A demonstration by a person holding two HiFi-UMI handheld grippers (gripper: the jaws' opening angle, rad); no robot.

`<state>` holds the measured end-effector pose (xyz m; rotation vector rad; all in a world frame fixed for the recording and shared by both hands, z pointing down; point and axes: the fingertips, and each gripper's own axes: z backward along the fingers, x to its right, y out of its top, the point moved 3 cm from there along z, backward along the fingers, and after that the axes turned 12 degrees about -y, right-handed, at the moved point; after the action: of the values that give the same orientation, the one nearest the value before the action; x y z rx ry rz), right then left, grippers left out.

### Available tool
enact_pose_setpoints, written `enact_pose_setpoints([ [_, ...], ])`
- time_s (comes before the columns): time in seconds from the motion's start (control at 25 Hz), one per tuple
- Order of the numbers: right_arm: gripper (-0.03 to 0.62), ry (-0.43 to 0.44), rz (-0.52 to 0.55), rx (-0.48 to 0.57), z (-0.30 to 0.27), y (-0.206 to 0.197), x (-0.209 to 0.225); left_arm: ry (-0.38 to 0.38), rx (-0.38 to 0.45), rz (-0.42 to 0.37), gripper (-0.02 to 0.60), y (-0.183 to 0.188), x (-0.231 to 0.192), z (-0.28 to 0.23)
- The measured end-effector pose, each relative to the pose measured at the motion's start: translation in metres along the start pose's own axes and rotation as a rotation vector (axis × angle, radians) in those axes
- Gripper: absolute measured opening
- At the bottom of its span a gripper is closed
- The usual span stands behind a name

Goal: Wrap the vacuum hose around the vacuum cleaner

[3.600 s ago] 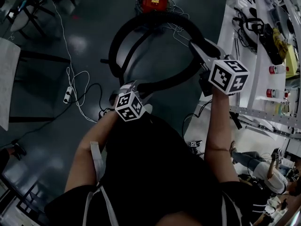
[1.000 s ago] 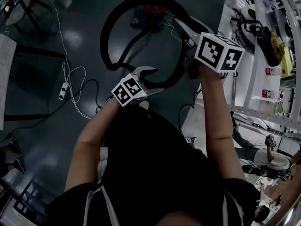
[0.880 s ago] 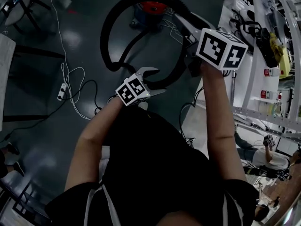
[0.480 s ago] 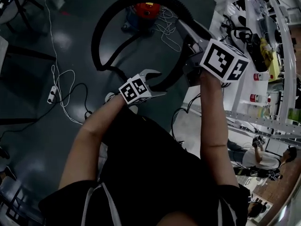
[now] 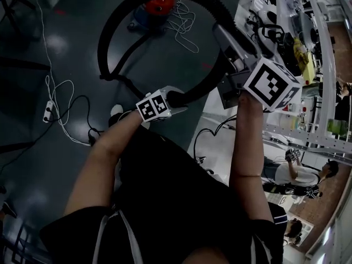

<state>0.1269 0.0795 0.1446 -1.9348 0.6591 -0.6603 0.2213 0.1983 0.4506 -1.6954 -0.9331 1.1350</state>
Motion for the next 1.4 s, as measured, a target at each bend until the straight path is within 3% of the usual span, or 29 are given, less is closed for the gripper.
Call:
enact_pose_setpoints([
  [0.4,0.178,-0.043,0.001,-0.007,0.01,-0.028,0.05,-0.031,-0.196,0.029,0.169,-0.024,0.023,0.043],
  [0.6,0.176,-0.04,-0.018,-0.053,0.001,-0.059,0.065,0.023,-0.332,0.028,0.164,-0.043,0.037,0.072],
  [0.84,0.177,0.0,-0.137,-0.083,-0.009,-0.1,0.075,0.13,-0.512,0.023,0.164,-0.065,0.04,0.117],
  [1.08,0.176,0.051,-0.208,-0.12,-0.019,-0.126,0.071,0.158,-0.691,-0.041,0.163,-0.069,0.036,0.168],
  [1.4,0.178,0.094,-0.096,-0.207,-0.034,-0.131,0.048,0.073,-0.865,-0.157,0.163,-0.055,0.027,0.212],
])
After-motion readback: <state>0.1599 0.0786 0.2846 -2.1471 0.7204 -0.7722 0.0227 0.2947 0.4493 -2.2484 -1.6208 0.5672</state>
